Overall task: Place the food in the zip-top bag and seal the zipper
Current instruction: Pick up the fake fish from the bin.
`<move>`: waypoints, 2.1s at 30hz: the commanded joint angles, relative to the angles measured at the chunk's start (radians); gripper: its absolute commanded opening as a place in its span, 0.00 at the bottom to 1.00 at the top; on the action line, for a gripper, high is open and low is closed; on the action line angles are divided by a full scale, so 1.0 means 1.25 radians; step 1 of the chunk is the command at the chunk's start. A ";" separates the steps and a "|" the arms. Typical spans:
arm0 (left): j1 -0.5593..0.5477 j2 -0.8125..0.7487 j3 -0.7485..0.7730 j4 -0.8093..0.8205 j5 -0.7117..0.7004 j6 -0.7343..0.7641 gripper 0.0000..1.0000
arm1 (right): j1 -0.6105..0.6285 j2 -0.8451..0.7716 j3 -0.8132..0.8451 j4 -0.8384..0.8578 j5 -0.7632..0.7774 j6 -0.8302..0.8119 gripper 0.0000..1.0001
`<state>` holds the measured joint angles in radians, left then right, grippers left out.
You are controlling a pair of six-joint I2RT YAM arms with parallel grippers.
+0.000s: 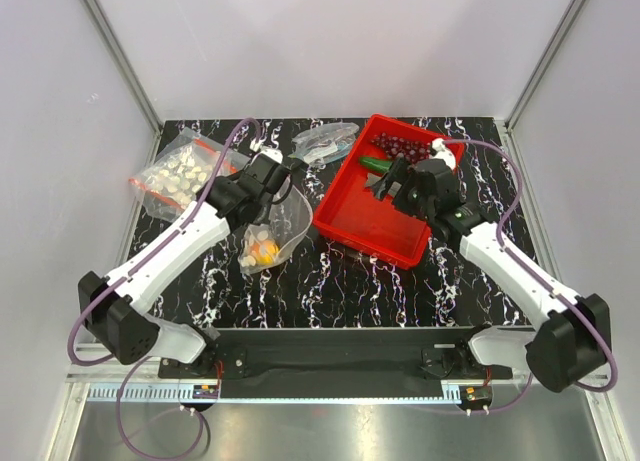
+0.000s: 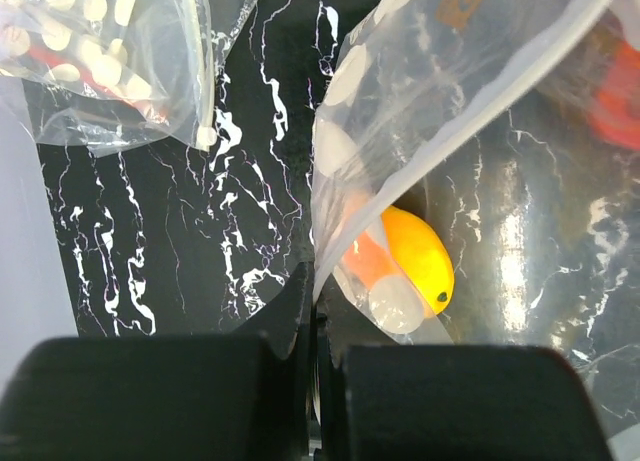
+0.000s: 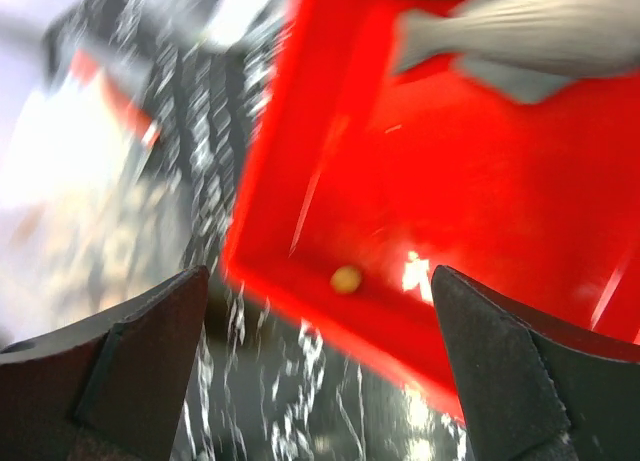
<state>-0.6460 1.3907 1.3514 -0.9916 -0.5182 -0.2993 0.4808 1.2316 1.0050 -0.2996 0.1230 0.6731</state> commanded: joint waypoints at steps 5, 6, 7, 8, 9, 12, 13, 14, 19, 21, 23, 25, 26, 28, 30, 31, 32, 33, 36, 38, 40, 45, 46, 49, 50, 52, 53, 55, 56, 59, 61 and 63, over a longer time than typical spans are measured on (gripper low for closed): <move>0.004 -0.050 0.005 0.043 0.023 0.011 0.00 | -0.031 0.101 -0.008 0.047 0.271 0.301 1.00; 0.005 -0.053 0.004 0.046 0.026 0.011 0.00 | -0.030 0.141 0.028 -0.003 0.299 0.367 1.00; 0.004 -0.056 0.004 0.046 0.028 0.010 0.00 | -0.030 0.167 0.047 -0.025 0.337 0.389 1.00; 0.004 -0.057 0.003 0.046 0.028 0.010 0.00 | -0.032 0.190 0.068 -0.044 0.353 0.438 1.00; 0.004 -0.060 0.003 0.047 0.028 0.011 0.00 | -0.032 0.240 0.112 -0.105 0.370 0.476 1.00; 0.004 -0.065 0.001 0.051 0.035 0.011 0.00 | -0.032 0.326 0.167 -0.131 0.394 0.526 1.00; 0.004 -0.069 -0.001 0.051 0.037 0.011 0.00 | -0.034 0.344 0.173 -0.128 0.408 0.542 1.00; 0.004 -0.072 -0.002 0.053 0.040 0.012 0.00 | -0.032 0.360 0.176 -0.122 0.412 0.557 1.00; 0.004 -0.080 -0.013 0.062 0.048 0.014 0.00 | -0.069 0.465 0.215 -0.106 0.385 0.602 1.00; 0.004 -0.082 -0.016 0.064 0.054 0.016 0.00 | -0.085 0.495 0.217 -0.087 0.380 0.616 1.00; 0.004 -0.082 -0.020 0.069 0.066 0.017 0.00 | -0.095 0.508 0.217 -0.070 0.385 0.619 1.00; 0.004 -0.084 -0.023 0.072 0.075 0.019 0.00 | -0.102 0.530 0.223 -0.060 0.400 0.621 1.00; 0.004 -0.084 -0.024 0.074 0.080 0.020 0.00 | -0.106 0.540 0.227 -0.055 0.403 0.619 1.00; 0.004 -0.085 -0.028 0.074 0.082 0.021 0.00 | -0.116 0.567 0.233 -0.039 0.401 0.619 1.00; 0.004 -0.089 -0.031 0.077 0.086 0.022 0.00 | -0.122 0.589 0.229 -0.011 0.400 0.622 1.00; 0.004 -0.089 -0.033 0.077 0.086 0.022 0.00 | -0.123 0.595 0.226 0.008 0.402 0.616 1.00; 0.004 -0.093 -0.034 0.080 0.087 0.022 0.00 | -0.128 0.600 0.224 0.021 0.407 0.609 1.00; 0.005 -0.096 -0.037 0.082 0.088 0.023 0.00 | -0.128 0.611 0.227 0.032 0.413 0.609 1.00; 0.005 -0.098 -0.042 0.084 0.088 0.025 0.00 | -0.133 0.631 0.237 0.057 0.434 0.592 1.00; 0.004 -0.099 -0.043 0.083 0.086 0.025 0.00 | -0.136 0.638 0.240 0.070 0.445 0.577 0.97; 0.004 -0.100 -0.044 0.083 0.084 0.025 0.00 | -0.136 0.648 0.240 0.109 0.455 0.566 0.87; 0.004 -0.096 -0.045 0.085 0.086 0.027 0.00 | -0.138 0.640 0.222 0.223 0.472 0.461 0.50; 0.004 -0.096 -0.045 0.084 0.087 0.027 0.00 | -0.137 0.633 0.215 0.232 0.476 0.446 0.40; 0.005 -0.096 -0.045 0.085 0.087 0.027 0.00 | -0.138 0.595 0.180 0.307 0.482 0.381 0.23; 0.004 -0.095 -0.045 0.085 0.087 0.027 0.00 | -0.137 0.584 0.170 0.327 0.478 0.336 0.20; 0.004 -0.093 -0.045 0.085 0.088 0.028 0.00 | -0.137 0.551 0.140 0.382 0.459 0.282 0.12; 0.004 -0.093 -0.045 0.085 0.091 0.030 0.00 | -0.137 0.540 0.132 0.395 0.447 0.231 0.10; 0.004 -0.092 -0.048 0.086 0.093 0.032 0.00 | -0.137 0.510 0.116 0.418 0.393 0.177 0.09; 0.004 -0.090 -0.045 0.086 0.098 0.034 0.00 | -0.136 0.484 0.097 0.426 0.371 0.127 0.08; 0.004 -0.084 -0.044 0.085 0.115 0.041 0.00 | -0.137 0.421 0.048 0.481 0.271 0.045 0.07; 0.004 -0.079 -0.043 0.085 0.122 0.044 0.00 | -0.138 0.387 0.029 0.489 0.192 0.010 0.05; 0.004 -0.077 -0.039 0.085 0.125 0.044 0.00 | -0.137 0.337 0.005 0.484 0.151 -0.018 0.04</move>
<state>-0.6460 1.2968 1.2987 -0.9218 -0.3904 -0.2607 0.3130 1.7641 1.0355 0.2176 0.4473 0.7891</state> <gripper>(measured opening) 0.012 0.149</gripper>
